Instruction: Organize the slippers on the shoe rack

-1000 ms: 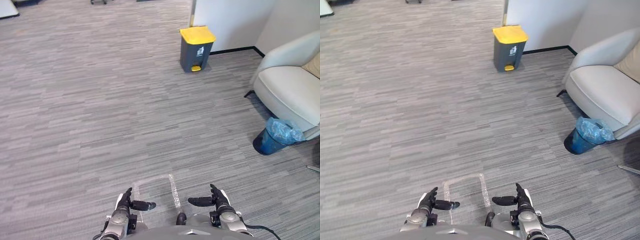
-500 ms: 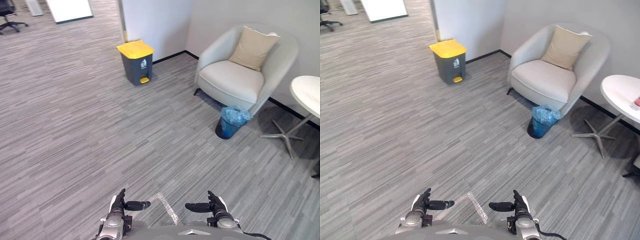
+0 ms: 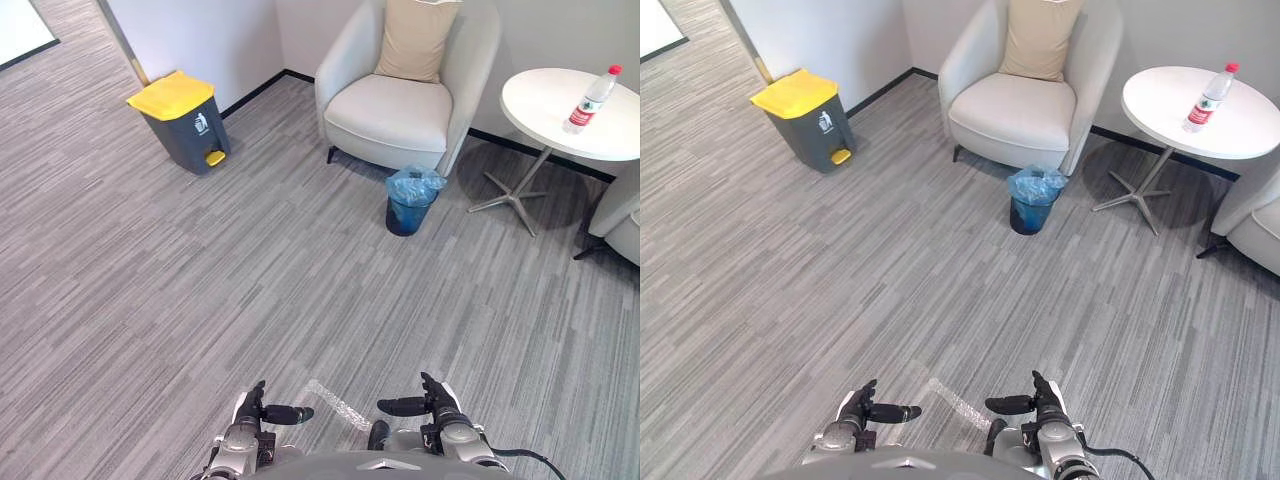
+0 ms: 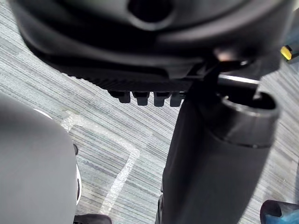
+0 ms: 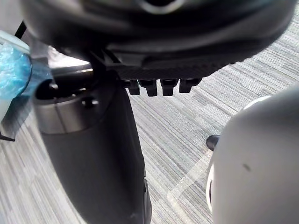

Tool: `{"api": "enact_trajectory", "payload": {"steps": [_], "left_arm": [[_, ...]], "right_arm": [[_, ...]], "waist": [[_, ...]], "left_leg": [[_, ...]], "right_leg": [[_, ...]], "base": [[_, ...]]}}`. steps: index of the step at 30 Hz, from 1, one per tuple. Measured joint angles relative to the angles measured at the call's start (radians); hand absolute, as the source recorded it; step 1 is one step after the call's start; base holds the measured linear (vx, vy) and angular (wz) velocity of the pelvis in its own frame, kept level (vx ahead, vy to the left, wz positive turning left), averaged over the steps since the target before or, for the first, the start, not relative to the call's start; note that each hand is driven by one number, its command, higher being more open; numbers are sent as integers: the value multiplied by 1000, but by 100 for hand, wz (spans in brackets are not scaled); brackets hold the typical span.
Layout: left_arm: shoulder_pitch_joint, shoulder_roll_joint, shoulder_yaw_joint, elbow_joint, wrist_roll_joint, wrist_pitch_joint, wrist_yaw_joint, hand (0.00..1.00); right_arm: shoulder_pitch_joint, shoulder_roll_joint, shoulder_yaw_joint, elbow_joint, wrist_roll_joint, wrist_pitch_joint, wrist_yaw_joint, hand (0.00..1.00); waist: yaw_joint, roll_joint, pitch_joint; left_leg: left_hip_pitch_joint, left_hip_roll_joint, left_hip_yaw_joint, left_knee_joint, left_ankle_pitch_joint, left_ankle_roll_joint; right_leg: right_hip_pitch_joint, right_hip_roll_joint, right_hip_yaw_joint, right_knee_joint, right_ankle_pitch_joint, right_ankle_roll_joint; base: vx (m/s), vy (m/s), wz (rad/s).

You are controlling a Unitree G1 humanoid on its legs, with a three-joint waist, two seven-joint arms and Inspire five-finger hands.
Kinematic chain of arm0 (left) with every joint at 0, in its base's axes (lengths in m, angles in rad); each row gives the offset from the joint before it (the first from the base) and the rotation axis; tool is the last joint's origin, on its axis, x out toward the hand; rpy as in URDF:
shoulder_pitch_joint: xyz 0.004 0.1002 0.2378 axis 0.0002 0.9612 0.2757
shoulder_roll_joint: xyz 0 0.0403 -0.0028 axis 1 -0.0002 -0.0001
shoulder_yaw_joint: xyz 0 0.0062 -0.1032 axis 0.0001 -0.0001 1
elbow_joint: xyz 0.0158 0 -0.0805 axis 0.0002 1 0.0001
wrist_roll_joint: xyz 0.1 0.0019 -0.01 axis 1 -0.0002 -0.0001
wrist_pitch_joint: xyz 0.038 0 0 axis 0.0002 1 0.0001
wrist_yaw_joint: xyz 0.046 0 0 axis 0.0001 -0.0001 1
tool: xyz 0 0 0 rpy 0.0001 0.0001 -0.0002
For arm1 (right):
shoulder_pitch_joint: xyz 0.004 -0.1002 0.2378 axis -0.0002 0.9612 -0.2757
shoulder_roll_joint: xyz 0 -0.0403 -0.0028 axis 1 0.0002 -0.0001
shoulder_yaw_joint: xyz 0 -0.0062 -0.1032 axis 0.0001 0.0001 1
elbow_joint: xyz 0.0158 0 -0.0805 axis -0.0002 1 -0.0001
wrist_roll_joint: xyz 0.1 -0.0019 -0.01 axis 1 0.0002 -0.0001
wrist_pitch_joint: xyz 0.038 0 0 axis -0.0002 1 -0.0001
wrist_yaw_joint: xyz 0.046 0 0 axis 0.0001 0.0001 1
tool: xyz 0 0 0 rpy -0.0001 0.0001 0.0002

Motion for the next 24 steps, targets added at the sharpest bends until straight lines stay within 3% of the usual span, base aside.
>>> {"api": "enact_trajectory", "payload": {"steps": [1,2,3,4,5,8,10,11,12,15,17,21,24], "left_arm": [[0,-1,10,-1,-1,0,0,100],[0,-4,45,-10,-11,0,1,100],[0,-4,45,-10,-11,0,1,100],[-1,-15,75,-22,-19,-1,2,100],[1,-22,84,-33,-19,-2,1,100],[4,-29,92,-63,-19,-4,3,100],[8,-36,92,-64,-19,-6,3,100],[14,-45,92,-64,-19,-6,3,100],[16,-57,91,-63,-20,-2,2,100],[27,-18,93,-66,-20,2,5,100],[32,-17,92,-65,-19,2,6,100],[35,-35,90,-62,-19,4,2,100],[40,-39,90,-63,-19,4,3,100]], "right_arm": [[0,0,-3,1,0,0,0,100],[1,0,-3,0,0,0,-1,100],[1,0,-3,0,0,0,-1,100],[1,-2,-9,-6,0,1,-4,100],[7,-2,-39,-11,2,3,-13,100],[32,1,-54,-48,15,8,-25,100],[47,0,-61,-71,24,6,-29,100],[52,-1,-70,-84,31,5,-28,100],[55,-3,-74,-90,34,7,-29,100],[85,37,-72,-90,34,8,-35,100],[90,44,-73,-89,34,8,-34,100],[100,45,-120,-86,37,8,-35,100],[108,52,-152,-83,37,8,-34,100]], "waist": [[2,-1,3],[9,0,14],[9,0,14],[31,9,26],[36,14,29],[50,7,36],[51,19,32],[51,40,27],[46,54,21],[50,-26,-13],[51,-41,-25],[48,-20,-38],[51,-20,-47]], "left_leg": [[-14,7,1,45,0,0],[-77,36,-2,229,0,1],[-79,37,-2,232,1,2],[-133,41,-70,321,-85,14],[-170,7,-134,300,-125,19],[-220,-64,-296,181,-124,17],[-217,-76,-384,81,-106,7],[-212,-61,-415,31,-93,8],[-205,-43,-406,42,4,11],[-147,-89,-357,-36,16,27],[-99,-99,-342,-80,22,29],[-42,-109,-337,-125,25,24],[-20,-110,-347,-132,31,14]], "right_leg": [[11,2,11,-12,5,-2],[33,7,56,-30,11,-12],[33,7,57,-30,11,-13],[37,17,121,-19,-5,-29],[37,16,172,-13,-7,-32],[18,5,268,35,-33,-20],[6,18,293,69,-55,-4],[1,38,302,87,-68,3],[2,52,311,123,-92,21],[-27,-11,312,219,-170,50],[-10,-26,299,216,-181,58],[50,-42,270,172,-188,65],[90,-45,236,150,-188,65]], "base": [[-26,-48,-62],[-35,3,-48],[-59,33,-99],[-44,69,-117],[-17,71,-139],[41,123,-110],[71,147,-71],[110,159,-55],[196,231,-44],[253,150,-20],[231,44,-18],[221,23,0],[100,-31,18]]}}
